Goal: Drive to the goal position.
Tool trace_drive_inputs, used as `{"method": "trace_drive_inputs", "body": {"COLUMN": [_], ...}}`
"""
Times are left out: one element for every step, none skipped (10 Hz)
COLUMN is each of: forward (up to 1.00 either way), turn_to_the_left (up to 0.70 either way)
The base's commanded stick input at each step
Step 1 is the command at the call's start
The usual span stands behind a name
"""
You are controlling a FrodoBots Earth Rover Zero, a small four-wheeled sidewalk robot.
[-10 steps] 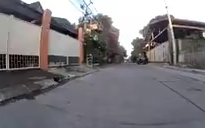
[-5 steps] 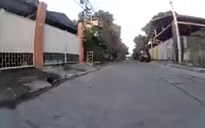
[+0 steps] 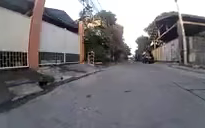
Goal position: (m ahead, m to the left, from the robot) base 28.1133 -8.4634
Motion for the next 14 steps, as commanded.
{"method": "trace_drive_inputs", "body": {"forward": [1.0,1.0,1.0,1.0,1.0,1.0,1.0,1.0,1.0,1.0,1.0,1.0,1.0,1.0], "turn_to_the_left": [-0.34,-0.34,-0.34,-0.34,-0.34,-0.17,0.06,0.06,0.06,-0.23,-0.34,-0.14,0.06,0.06]}}
